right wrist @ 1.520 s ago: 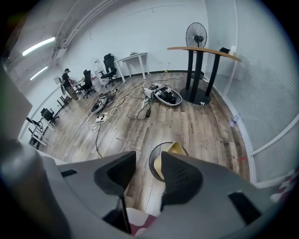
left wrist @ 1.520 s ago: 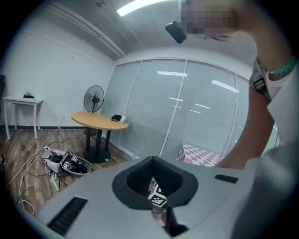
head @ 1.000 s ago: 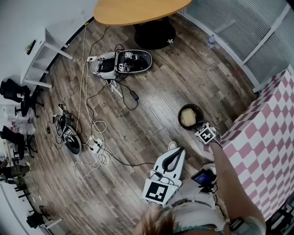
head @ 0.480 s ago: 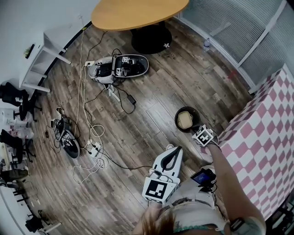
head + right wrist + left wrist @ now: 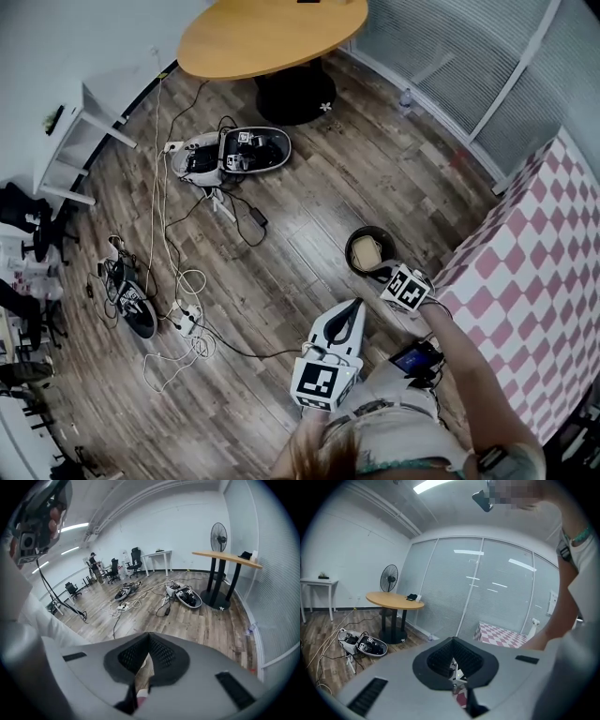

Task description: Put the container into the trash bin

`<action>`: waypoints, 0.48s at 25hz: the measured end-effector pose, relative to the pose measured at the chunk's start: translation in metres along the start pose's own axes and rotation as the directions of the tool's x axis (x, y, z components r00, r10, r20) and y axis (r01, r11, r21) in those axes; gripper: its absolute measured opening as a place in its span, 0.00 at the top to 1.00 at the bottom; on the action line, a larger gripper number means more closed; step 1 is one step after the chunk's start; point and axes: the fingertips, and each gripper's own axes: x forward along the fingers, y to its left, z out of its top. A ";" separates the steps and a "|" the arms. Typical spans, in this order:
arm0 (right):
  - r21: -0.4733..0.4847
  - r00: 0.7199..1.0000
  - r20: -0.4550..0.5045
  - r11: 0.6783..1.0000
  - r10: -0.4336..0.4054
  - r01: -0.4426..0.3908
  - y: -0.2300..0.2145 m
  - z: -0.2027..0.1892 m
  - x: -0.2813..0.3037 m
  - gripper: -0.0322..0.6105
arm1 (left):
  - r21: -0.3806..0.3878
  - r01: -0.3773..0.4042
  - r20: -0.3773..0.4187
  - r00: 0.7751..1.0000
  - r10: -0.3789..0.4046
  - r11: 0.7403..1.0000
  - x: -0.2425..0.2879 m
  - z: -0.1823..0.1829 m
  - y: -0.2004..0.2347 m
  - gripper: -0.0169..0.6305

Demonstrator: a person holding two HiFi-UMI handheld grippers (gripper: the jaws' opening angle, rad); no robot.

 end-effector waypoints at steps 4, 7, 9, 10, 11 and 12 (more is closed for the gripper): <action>-0.031 0.998 0.066 0.999 0.014 -0.012 0.017 0.022 -0.022 0.96 | 0.000 0.001 0.002 1.000 -0.001 1.000 0.000 -0.003 -0.004 0.96; -0.045 0.992 0.126 0.999 0.011 -0.005 0.027 0.040 -0.039 0.96 | -0.005 0.003 -0.001 1.000 -0.003 1.000 -0.001 -0.004 -0.006 0.96; -0.060 0.986 0.167 0.998 0.008 0.002 0.036 0.053 -0.052 0.96 | -0.004 0.000 -0.004 1.000 0.000 1.000 -0.003 -0.006 -0.006 0.96; -0.069 0.982 0.187 0.998 0.007 0.006 0.040 0.059 -0.059 0.96 | -0.003 -0.002 -0.004 1.000 0.002 1.000 -0.004 -0.006 -0.006 0.96; -0.079 0.979 0.205 0.997 0.005 0.011 0.044 0.066 -0.066 0.96 | -0.001 -0.004 -0.002 1.000 0.004 1.000 -0.005 -0.006 -0.006 0.96; -0.090 0.975 0.224 0.996 0.004 0.017 0.047 0.072 -0.073 0.96 | 0.002 -0.007 0.000 1.000 0.007 1.000 -0.005 -0.005 -0.006 0.96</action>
